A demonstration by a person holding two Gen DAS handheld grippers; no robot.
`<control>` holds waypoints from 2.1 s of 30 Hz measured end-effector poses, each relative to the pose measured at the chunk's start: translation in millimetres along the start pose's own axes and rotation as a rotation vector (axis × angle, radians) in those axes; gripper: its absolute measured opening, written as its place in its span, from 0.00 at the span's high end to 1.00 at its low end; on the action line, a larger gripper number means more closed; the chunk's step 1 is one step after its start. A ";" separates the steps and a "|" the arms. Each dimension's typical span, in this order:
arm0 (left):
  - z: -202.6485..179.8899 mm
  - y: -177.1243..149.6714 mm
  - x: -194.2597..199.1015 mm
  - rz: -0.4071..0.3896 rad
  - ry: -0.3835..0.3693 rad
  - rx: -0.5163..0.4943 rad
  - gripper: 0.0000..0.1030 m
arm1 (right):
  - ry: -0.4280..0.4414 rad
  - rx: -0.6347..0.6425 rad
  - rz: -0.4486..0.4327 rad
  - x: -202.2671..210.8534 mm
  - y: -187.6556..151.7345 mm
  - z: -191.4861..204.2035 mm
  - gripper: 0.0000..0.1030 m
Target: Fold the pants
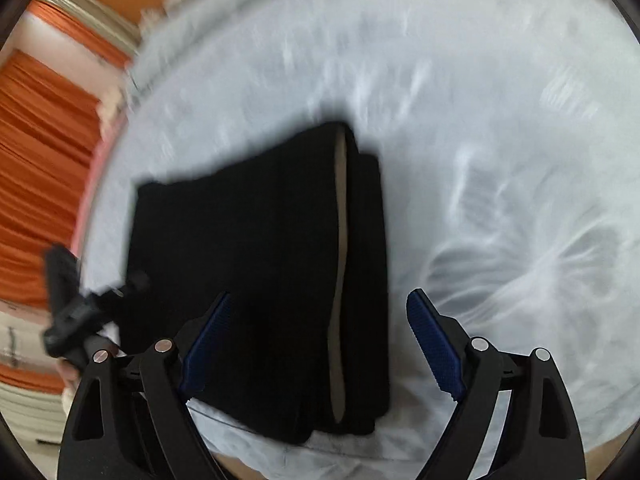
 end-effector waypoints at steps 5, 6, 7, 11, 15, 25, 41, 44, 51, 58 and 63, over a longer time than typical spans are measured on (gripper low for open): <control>-0.8 -1.7 29.9 -0.030 -0.043 -0.036 0.68 | 0.055 0.131 -0.075 14.2 -4.7 35.1 0.68; 0.4 -4.0 39.1 -0.030 -0.064 -0.034 0.69 | 0.114 0.162 -0.107 29.8 -7.1 48.0 0.68; 1.2 -8.1 49.5 -0.032 -0.070 -0.035 0.69 | 0.134 0.186 -0.121 38.6 -9.4 56.1 0.68; 16.4 -27.7 60.2 -0.055 0.026 -0.085 0.55 | 0.106 0.207 -0.020 16.7 -27.6 51.7 0.56; 38.2 -36.1 38.3 -0.016 0.072 -0.003 0.37 | 0.016 0.138 -0.002 4.4 -34.9 34.9 0.38; 15.9 -13.5 41.8 -0.106 0.157 -0.060 0.18 | 0.047 0.053 0.033 -31.5 -3.5 37.4 0.15; 18.3 -25.1 20.8 -0.082 0.199 -0.064 0.06 | 0.054 0.104 -0.001 -40.7 -17.0 42.0 0.14; 22.3 -25.7 18.8 -0.065 0.170 -0.034 0.05 | 0.062 0.109 -0.013 -41.8 -17.8 43.5 0.11; 20.7 -28.4 17.5 -0.047 0.137 -0.043 0.06 | 0.050 0.116 -0.043 -40.8 -20.2 45.9 0.12; 14.4 -33.8 18.0 -0.034 0.119 -0.058 0.08 | 0.045 0.123 -0.037 -39.5 -21.5 45.1 0.12; 12.3 -33.8 23.1 -0.035 0.078 -0.046 0.28 | 0.042 0.123 -0.044 -39.1 -21.7 44.2 0.15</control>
Point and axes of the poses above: each gripper's, at about its wrist camera, not at the fingertips, and x roughly against the way its jaws point, z to its left, y to its top, the point moved 4 cm from there along -x, roughly the way its jaws point, and after that the axes turned 7 degrees about y, right-handed, at the moved point
